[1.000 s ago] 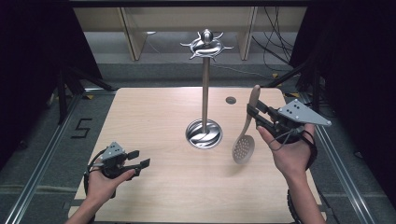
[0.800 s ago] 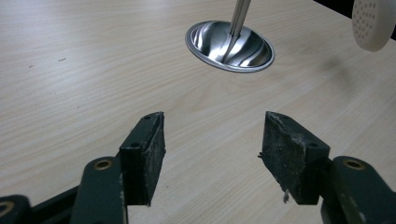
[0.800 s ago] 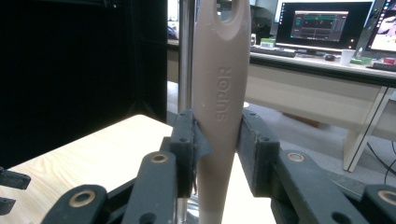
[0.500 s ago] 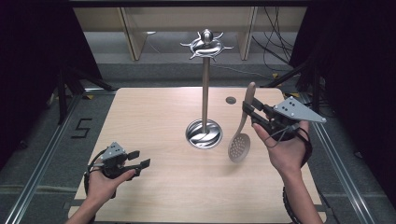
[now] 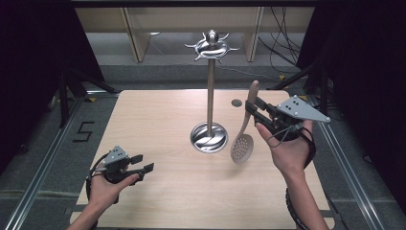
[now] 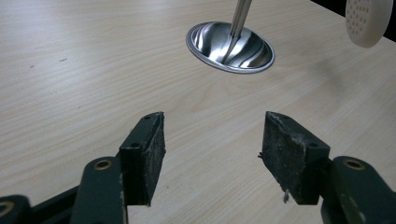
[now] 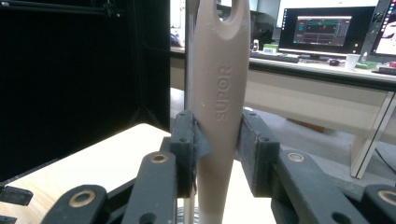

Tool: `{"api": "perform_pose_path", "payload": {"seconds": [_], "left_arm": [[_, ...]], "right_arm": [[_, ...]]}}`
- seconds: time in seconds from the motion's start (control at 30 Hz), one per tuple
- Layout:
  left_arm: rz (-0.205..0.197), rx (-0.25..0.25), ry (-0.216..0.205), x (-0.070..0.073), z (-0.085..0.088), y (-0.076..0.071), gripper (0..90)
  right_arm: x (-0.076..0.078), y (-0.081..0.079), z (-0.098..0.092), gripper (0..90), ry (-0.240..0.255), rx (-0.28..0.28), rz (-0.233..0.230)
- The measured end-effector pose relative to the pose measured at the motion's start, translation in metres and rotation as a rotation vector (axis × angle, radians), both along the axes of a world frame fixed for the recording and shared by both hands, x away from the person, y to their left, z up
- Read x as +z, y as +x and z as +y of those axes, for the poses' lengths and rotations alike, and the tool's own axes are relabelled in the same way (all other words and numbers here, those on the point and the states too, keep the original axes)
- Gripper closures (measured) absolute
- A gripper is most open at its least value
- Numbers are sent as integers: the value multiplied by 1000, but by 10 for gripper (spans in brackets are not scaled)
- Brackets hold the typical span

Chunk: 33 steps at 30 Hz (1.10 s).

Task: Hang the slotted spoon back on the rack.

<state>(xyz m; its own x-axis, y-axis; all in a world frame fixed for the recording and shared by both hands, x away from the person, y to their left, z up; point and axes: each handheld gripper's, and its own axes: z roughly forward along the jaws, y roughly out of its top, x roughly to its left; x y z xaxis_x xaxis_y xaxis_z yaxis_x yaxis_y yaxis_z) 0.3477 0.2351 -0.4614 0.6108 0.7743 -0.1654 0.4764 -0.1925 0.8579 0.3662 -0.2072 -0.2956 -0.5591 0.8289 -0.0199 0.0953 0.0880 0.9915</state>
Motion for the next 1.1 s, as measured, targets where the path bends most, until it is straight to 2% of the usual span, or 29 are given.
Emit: {"api": "perform_pose_path", "payload": {"seconds": [0.03,0.1,0.33,0.37,0.5,0.53,0.57,0.63,0.8,1.1], "left_arm": [[2,2,-5,0,-1,0,384],[-1,4,14,0,0,0,384],[2,9,0,0,-1,0,383],[3,8,10,0,0,0,383],[1,0,2,0,0,0,383],[0,0,1,0,0,0,383],[-4,2,2,0,0,0,383],[2,3,-6,0,-1,0,383],[-4,6,3,0,0,0,383],[-2,8,-2,1,1,-1,382]], "right_arm": [[0,0,1,695,6,-1,8],[0,2,1,695,-7,1,-6],[1,3,4,695,5,-4,14],[1,4,5,695,1,0,10],[3,8,9,695,1,-4,15],[4,10,10,695,-5,-4,2],[5,12,13,695,0,4,14],[6,15,15,695,-6,0,2],[9,22,27,695,-4,15,19],[15,29,43,695,-23,22,-1]]}}
